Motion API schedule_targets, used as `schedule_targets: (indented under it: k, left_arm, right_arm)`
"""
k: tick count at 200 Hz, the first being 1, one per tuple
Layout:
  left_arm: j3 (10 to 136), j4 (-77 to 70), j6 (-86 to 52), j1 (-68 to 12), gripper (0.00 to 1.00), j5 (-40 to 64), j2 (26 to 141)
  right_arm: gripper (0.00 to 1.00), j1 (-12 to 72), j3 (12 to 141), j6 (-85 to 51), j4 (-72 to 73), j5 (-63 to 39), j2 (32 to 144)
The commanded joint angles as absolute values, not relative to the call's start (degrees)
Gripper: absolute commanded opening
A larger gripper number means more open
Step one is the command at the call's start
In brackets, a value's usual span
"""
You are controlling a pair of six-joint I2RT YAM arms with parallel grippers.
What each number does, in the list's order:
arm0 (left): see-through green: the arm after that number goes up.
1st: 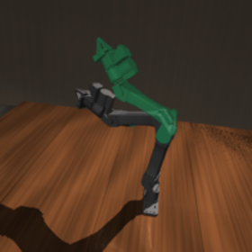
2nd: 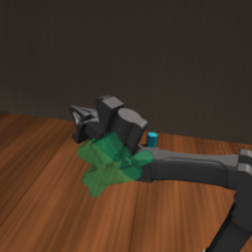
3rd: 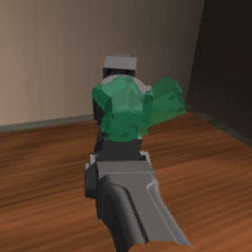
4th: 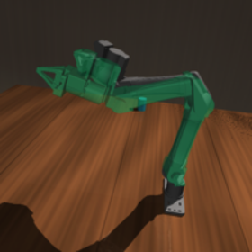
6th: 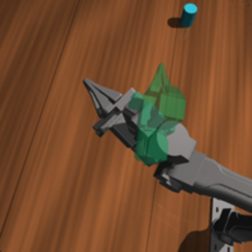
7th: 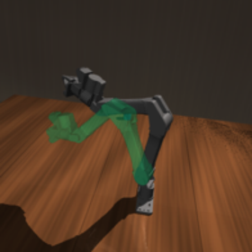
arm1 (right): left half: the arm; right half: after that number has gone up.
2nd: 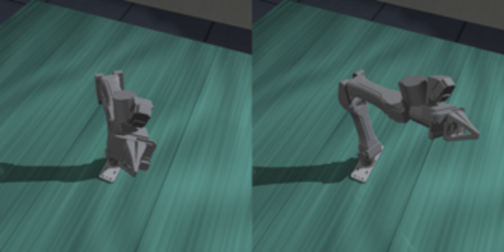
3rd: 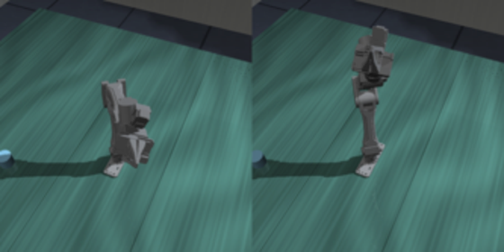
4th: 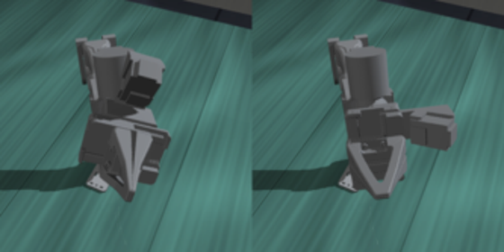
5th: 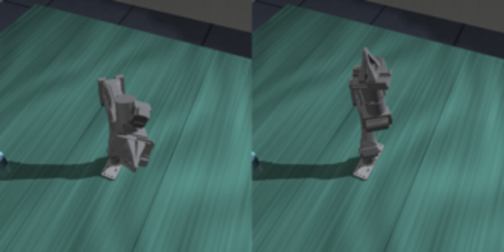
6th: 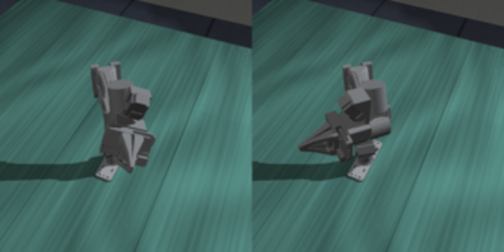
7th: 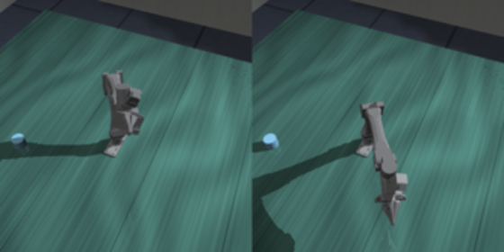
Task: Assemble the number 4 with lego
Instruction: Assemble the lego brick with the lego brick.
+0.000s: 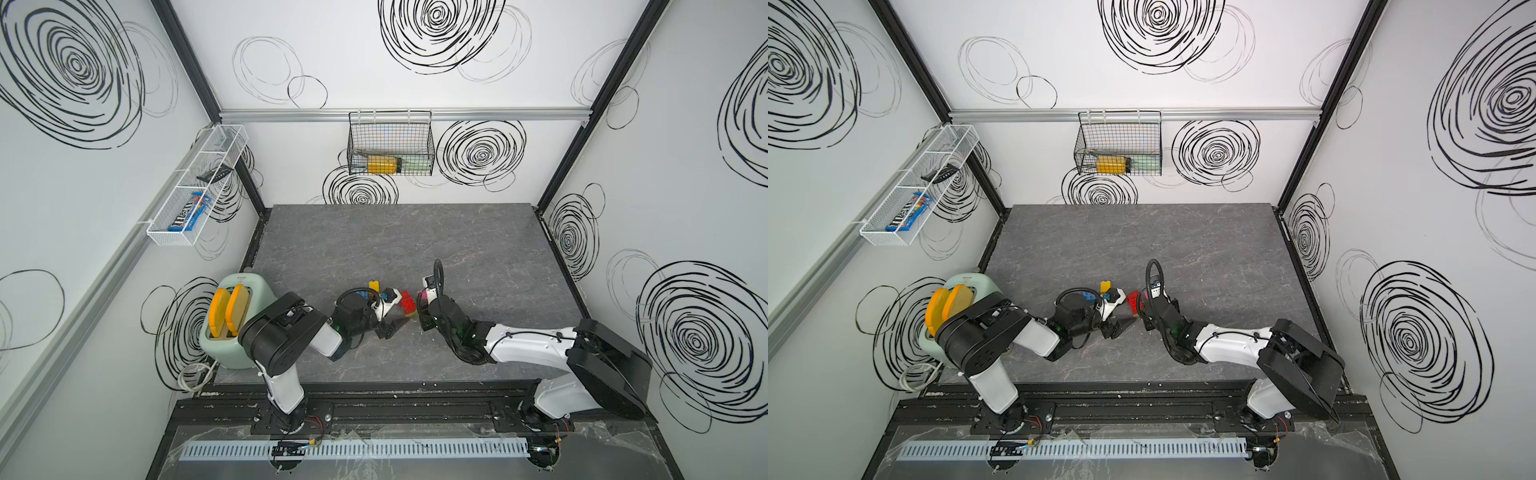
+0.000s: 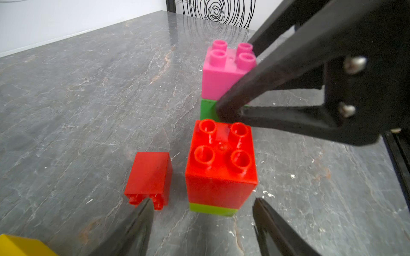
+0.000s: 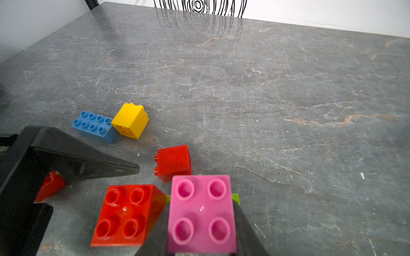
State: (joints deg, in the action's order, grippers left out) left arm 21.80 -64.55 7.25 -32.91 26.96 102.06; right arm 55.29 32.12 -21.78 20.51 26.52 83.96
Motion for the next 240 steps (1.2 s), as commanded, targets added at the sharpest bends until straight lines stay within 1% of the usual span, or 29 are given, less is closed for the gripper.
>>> schedule_targets:
  k: [1, 49, 103, 131, 156, 197, 240]
  left_arm:
    - [23.6, -71.5, 9.0, -33.1, 0.71, 30.0, 103.7]
    - [24.8, -72.9, 9.7, -32.9, 0.57, 32.5, 105.7]
    - [24.8, -71.6, 10.5, -33.1, 0.53, 32.5, 106.7]
    - [24.9, -71.4, 10.7, -33.2, 0.45, 32.4, 107.1]
    - [25.3, -70.8, 10.8, -33.3, 0.45, 32.5, 107.3]
    - [25.6, -70.1, 11.1, -33.6, 0.40, 32.4, 107.3]
    - [25.8, -69.4, 11.5, -33.7, 0.30, 32.4, 107.2]
  right_arm:
    - [0.00, 57.2, 27.7, -23.4, 2.7, 15.4, 89.3]
    - [0.00, 57.1, 27.6, -23.5, 2.6, 15.5, 89.2]
    - [0.00, 57.1, 27.6, -23.5, 2.6, 15.7, 89.2]
    - [0.00, 57.1, 27.6, -23.5, 2.6, 15.7, 89.2]
    - [0.00, 57.1, 27.7, -23.5, 2.6, 15.7, 89.3]
    - [0.00, 57.1, 27.7, -23.5, 2.5, 15.7, 89.5]
    - [0.00, 57.1, 27.8, -23.5, 2.4, 16.0, 89.5]
